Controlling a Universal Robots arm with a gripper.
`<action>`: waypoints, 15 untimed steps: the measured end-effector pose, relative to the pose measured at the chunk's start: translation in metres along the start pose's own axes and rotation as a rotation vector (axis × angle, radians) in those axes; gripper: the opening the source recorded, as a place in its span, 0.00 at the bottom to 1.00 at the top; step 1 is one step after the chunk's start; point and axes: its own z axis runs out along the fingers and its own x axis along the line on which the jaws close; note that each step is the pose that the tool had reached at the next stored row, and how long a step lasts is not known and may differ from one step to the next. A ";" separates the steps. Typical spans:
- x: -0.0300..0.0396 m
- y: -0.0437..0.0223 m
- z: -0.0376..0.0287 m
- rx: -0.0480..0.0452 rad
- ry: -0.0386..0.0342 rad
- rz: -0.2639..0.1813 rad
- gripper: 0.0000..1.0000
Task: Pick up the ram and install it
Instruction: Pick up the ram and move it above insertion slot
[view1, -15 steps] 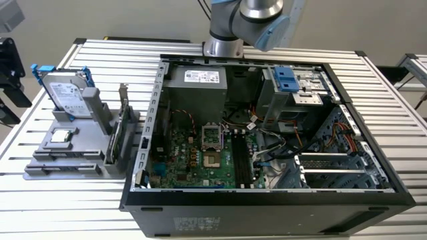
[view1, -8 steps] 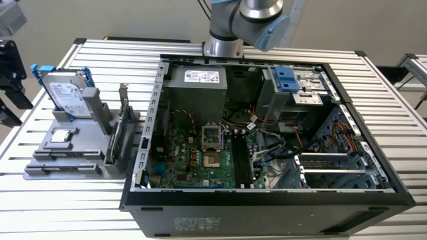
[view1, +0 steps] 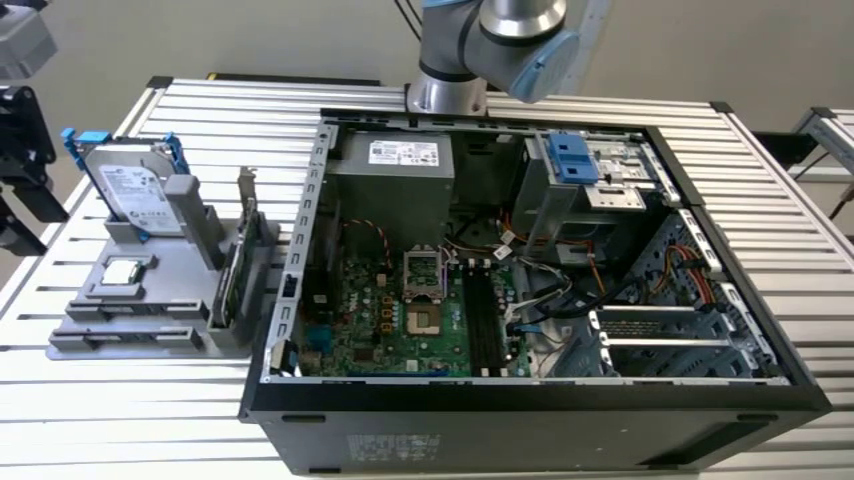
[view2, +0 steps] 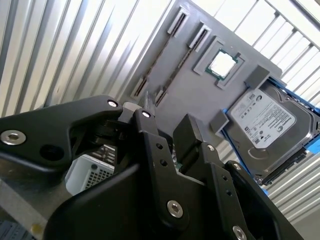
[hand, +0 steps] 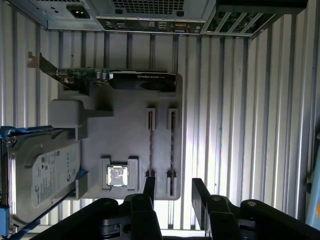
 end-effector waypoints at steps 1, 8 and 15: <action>0.0000 0.0000 0.0005 0.0000 -0.0005 0.000 1.00; 0.0000 -0.0001 0.0040 0.0003 -0.0035 0.000 1.00; 0.0000 -0.0001 0.0073 0.0006 -0.0064 0.000 1.00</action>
